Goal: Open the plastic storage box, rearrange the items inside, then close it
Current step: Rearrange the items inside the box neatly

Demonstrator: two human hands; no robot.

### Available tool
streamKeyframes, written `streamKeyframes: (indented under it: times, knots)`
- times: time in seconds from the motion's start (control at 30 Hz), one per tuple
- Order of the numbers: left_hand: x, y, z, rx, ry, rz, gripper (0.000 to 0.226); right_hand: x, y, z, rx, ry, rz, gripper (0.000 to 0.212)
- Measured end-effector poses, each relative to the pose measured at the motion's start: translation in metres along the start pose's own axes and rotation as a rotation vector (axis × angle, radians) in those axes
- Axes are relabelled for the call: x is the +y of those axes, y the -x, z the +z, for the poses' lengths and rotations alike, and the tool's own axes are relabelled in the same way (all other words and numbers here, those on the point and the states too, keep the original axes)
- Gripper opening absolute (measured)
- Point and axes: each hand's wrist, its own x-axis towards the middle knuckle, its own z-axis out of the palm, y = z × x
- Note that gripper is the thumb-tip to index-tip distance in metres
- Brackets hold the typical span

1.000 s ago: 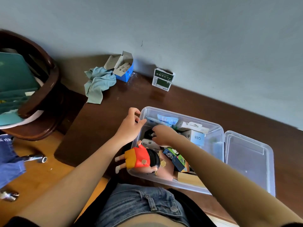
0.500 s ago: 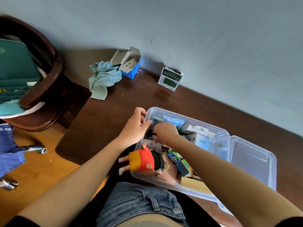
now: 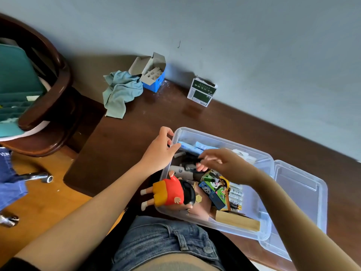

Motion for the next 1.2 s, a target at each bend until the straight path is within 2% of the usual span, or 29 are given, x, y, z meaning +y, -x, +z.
streamKeyframes:
  times: [0.1, 0.17, 0.23, 0.3, 0.37, 0.4, 0.43, 0.5, 0.57, 0.67, 0.77, 0.83, 0.93, 1.0, 1.1, 1.2]
  knots:
    - [0.005, 0.002, -0.001, 0.079, -0.223, 0.004, 0.032, -0.003, 0.006, 0.013, -0.171, 0.273, -0.008, 0.018]
    - [0.009, 0.007, -0.002, 0.197, -0.372, 0.065, 0.038, -0.004, 0.008, 0.021, -0.235, 0.269, 0.006, 0.022]
    - [0.014, 0.014, -0.001, 0.24, -0.409, 0.186, 0.041, -0.004, 0.006, 0.025, -0.217, 0.141, 0.042, 0.023]
    - [0.018, 0.019, -0.001, 0.166, -0.397, 0.32, 0.038, 0.001, 0.001, 0.028, -0.031, 0.05, 0.104, 0.02]
    - [0.021, 0.021, -0.001, 0.024, -0.367, 0.388, 0.03, 0.012, -0.007, 0.028, 0.263, 0.179, 0.234, 0.014]
    - [0.023, 0.02, -0.002, -0.04, -0.365, 0.403, 0.028, 0.018, -0.011, 0.028, 0.357, 0.305, 0.319, 0.014]
    - [0.024, 0.018, -0.002, -0.092, -0.384, 0.412, 0.027, 0.023, -0.015, 0.028, 0.379, 0.435, 0.396, 0.019]
    - [0.026, 0.014, -0.003, -0.163, -0.466, 0.421, 0.024, 0.031, -0.026, 0.03, 0.295, 0.628, 0.51, 0.022]
    - [0.027, 0.01, -0.003, -0.203, -0.525, 0.419, 0.019, 0.035, -0.037, 0.036, 0.237, 0.713, 0.546, 0.018]
    - [0.029, 0.009, -0.005, -0.27, -0.557, 0.404, 0.013, 0.04, -0.048, 0.039, 0.249, 0.736, 0.523, 0.014]
    - [0.029, 0.012, -0.006, -0.272, -0.496, 0.377, 0.018, 0.046, -0.046, 0.036, 0.294, 0.688, 0.43, 0.023]
    - [0.027, 0.016, -0.006, -0.24, -0.425, 0.362, 0.032, 0.049, -0.038, 0.035, 0.332, 0.641, 0.329, 0.027]
    - [0.027, 0.019, -0.005, -0.206, -0.388, 0.365, 0.057, 0.046, -0.018, 0.035, 0.429, 0.343, 0.165, 0.015]
    - [0.028, 0.018, -0.005, -0.224, -0.409, 0.368, 0.062, 0.039, -0.004, 0.036, 0.387, 0.129, 0.107, 0.018]
    - [0.031, 0.016, -0.009, -0.329, -0.454, 0.427, 0.048, 0.025, 0.012, 0.043, 0.27, -0.137, 0.073, 0.025]
    - [0.037, 0.017, -0.015, -0.477, -0.46, 0.467, 0.026, 0.011, 0.025, 0.055, 0.173, -0.407, -0.022, 0.017]
